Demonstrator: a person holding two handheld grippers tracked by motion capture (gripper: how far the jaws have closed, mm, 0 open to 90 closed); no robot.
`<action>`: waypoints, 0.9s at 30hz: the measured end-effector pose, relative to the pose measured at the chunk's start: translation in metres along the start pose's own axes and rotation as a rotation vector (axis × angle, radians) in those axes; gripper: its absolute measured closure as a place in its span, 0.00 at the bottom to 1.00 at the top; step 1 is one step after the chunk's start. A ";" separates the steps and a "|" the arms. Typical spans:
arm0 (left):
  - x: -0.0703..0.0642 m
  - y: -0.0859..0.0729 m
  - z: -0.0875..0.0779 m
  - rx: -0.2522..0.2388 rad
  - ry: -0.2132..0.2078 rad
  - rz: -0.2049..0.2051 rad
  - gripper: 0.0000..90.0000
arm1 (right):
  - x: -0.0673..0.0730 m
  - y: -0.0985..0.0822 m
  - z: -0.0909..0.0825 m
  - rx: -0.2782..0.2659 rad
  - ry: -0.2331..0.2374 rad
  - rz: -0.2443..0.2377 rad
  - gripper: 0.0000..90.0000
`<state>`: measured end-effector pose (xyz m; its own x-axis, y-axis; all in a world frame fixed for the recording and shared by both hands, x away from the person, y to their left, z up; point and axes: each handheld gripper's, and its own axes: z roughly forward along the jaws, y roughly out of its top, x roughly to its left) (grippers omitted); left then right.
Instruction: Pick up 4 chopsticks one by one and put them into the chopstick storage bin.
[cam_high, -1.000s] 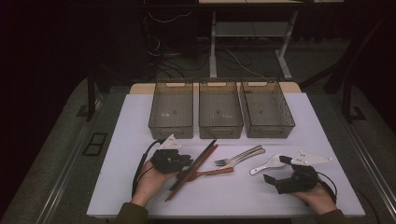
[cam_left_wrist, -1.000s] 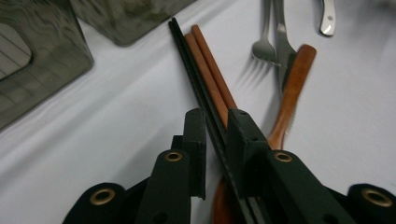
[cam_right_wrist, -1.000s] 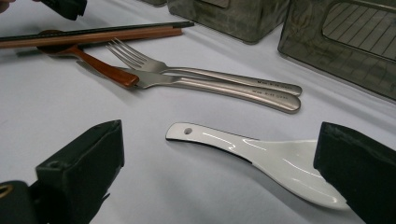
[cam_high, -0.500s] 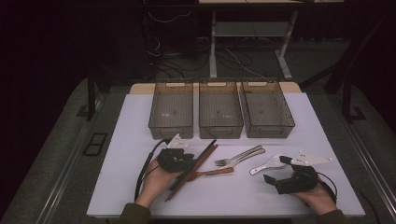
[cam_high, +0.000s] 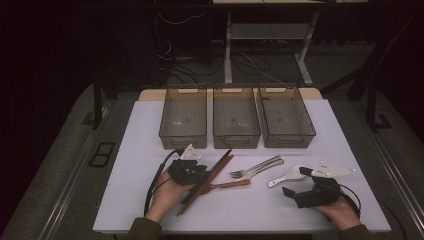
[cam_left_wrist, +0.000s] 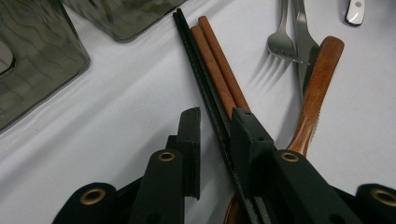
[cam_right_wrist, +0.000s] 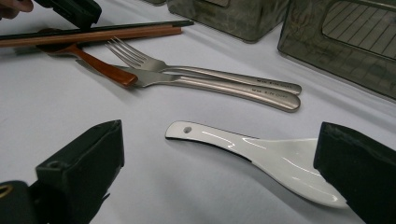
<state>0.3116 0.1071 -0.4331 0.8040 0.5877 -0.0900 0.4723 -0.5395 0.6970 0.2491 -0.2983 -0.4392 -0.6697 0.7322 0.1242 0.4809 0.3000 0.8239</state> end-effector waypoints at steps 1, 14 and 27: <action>0.000 0.000 0.000 0.001 0.003 0.003 0.80 | 0.000 0.000 0.000 0.001 0.000 -0.001 0.02; 0.000 -0.001 0.005 0.025 0.020 0.009 0.81 | 0.000 0.000 0.000 0.003 -0.001 -0.002 0.02; -0.001 -0.002 0.008 0.055 0.047 0.010 0.85 | 0.000 0.000 0.000 0.004 0.001 -0.003 0.02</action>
<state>0.3127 0.1025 -0.4404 0.7913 0.6095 -0.0488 0.4849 -0.5769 0.6574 0.2492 -0.2985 -0.4396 -0.6718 0.7307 0.1218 0.4806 0.3049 0.8222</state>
